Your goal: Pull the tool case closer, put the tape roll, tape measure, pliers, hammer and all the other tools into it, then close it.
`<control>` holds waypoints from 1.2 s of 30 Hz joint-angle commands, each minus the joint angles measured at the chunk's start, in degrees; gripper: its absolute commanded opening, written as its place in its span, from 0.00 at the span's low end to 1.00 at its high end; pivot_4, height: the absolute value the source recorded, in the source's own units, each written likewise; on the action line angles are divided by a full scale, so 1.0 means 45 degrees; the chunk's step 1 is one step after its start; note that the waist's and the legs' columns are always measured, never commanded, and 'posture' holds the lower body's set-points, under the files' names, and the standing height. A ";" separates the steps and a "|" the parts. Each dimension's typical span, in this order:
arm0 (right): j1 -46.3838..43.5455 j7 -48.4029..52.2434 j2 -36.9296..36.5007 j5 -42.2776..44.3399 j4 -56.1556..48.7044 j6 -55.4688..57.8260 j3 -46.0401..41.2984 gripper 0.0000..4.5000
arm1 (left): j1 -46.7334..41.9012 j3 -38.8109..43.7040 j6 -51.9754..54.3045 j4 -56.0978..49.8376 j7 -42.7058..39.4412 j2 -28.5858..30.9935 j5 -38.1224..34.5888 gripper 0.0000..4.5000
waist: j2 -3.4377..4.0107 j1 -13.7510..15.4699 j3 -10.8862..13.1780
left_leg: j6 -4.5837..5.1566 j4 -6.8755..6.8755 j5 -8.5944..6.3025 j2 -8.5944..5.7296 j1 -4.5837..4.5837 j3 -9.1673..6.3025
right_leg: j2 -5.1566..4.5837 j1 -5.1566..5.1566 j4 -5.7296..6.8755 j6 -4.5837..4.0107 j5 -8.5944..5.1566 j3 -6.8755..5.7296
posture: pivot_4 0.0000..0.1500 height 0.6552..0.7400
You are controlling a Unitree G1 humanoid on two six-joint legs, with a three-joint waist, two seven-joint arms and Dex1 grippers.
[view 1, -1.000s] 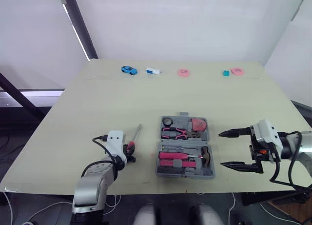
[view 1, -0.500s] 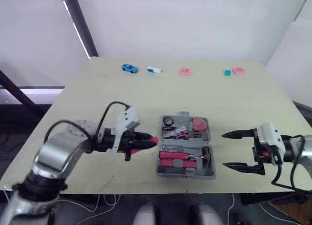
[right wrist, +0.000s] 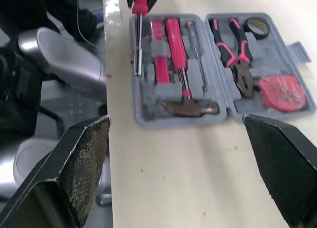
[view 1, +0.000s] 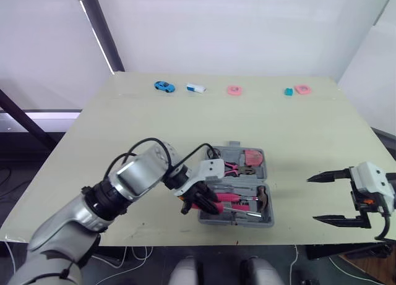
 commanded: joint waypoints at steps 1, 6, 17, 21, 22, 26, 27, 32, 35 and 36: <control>0.0103 0.0114 -0.0196 0.0174 -0.0165 -0.0113 -0.0639 1.00 | -0.0319 -0.0410 0.0116 0.0142 0.0141 -0.0346 0.0413 0.15 | 0.0000 -0.0039 0.0000 | 0.0000 0.0000 0.0000 0.0000 0.0000 -0.0024 | 0.0003 0.0000 0.0002 -0.0001 0.0000 0.0000 | 1.00 1.00; 0.0404 -0.0115 -0.0135 0.0245 -0.0487 -0.0022 -0.1007 1.00 | -0.0730 -0.1131 0.0098 0.1010 0.0707 -0.1264 0.1303 0.15 | 0.0001 0.0023 0.0000 | 0.0000 0.0015 0.0000 -0.0002 -0.0008 -0.0036 | 0.0000 0.0003 0.0007 0.0001 0.0000 -0.0010 | 1.00 1.00; 0.1023 -0.0729 0.0153 0.0180 -0.0971 0.0019 -0.1339 1.00 | -0.0697 -0.1355 0.0697 0.1403 0.1097 -0.2321 0.1694 0.15 | 0.0000 0.0046 0.0001 | 0.0000 0.0025 0.0000 -0.0004 -0.0014 -0.0044 | -0.0001 0.0003 0.0010 0.0002 0.0001 -0.0011 | 1.00 1.00; 0.1246 -0.0922 0.0255 0.0118 -0.1106 -0.0027 -0.1423 1.00 | -0.0626 -0.1164 0.1478 0.1266 0.1417 -0.2732 0.1443 0.15 | 0.0000 0.0054 0.0001 | 0.0000 0.0026 0.0000 -0.0004 -0.0015 -0.0046 | -0.0001 0.0003 0.0012 0.0002 0.0001 -0.0012 | 1.00 1.00; 0.1285 -0.0973 0.0281 0.0108 -0.1137 -0.0033 -0.1428 1.00 | -0.0656 -0.1145 0.1592 0.1307 0.1455 -0.2828 0.1401 0.15 | 0.0001 0.0063 0.0000 | 0.0001 0.0026 0.0000 -0.0004 -0.0015 -0.0046 | -0.0001 0.0003 0.0012 0.0002 0.0001 -0.0012 | 1.00 1.00; 0.1444 -0.1162 0.0369 0.0110 -0.1304 -0.0034 -0.1434 1.00 | -0.0713 -0.1141 0.1866 0.1408 0.1577 -0.3054 0.1268 0.15 | 0.0004 0.0108 -0.0001 | 0.0001 0.0030 0.0000 -0.0005 -0.0014 -0.0045 | -0.0002 0.0003 0.0014 0.0003 0.0001 -0.0011 | 1.00 1.00; 0.1500 -0.1186 0.0391 0.0105 -0.1352 -0.0040 -0.1449 1.00 | -0.0700 -0.1124 0.1878 0.1435 0.1652 -0.3101 0.1237 0.15 | 0.0004 0.0128 -0.0001 | 0.0000 0.0032 0.0000 -0.0005 -0.0015 -0.0046 | -0.0002 0.0003 0.0015 0.0003 0.0001 -0.0011 | 1.00 1.00; 0.1626 -0.1244 0.0401 0.0117 -0.1397 -0.0055 -0.1485 1.00 | -0.0667 -0.1108 0.1958 0.1264 0.1699 -0.2989 0.1012 0.15 | 0.0004 0.0191 -0.0001 | 0.0000 0.0038 0.0000 -0.0013 -0.0025 -0.0057 | 0.0000 0.0004 0.0012 0.0003 0.0001 -0.0008 | 1.00 1.00; 0.1555 -0.1291 0.0405 0.0086 -0.1357 -0.0080 -0.1384 1.00 | -0.0617 -0.1227 0.1467 0.1393 0.1665 -0.2839 0.1108 0.15 | 0.0004 0.0183 -0.0001 | 0.0000 0.0042 0.0000 -0.0015 -0.0029 -0.0057 | -0.0001 0.0004 0.0012 0.0003 0.0001 -0.0006 | 1.00 1.00; 0.1506 -0.1323 0.0414 0.0083 -0.1370 -0.0070 -0.1326 1.00 | -0.0598 -0.1223 0.1240 0.1499 0.1732 -0.2793 0.1219 0.15 | 0.0004 0.0183 -0.0001 | 0.0001 0.0043 0.0000 -0.0015 -0.0028 -0.0058 | 0.0000 0.0004 0.0013 0.0003 0.0001 -0.0006 | 1.00 1.00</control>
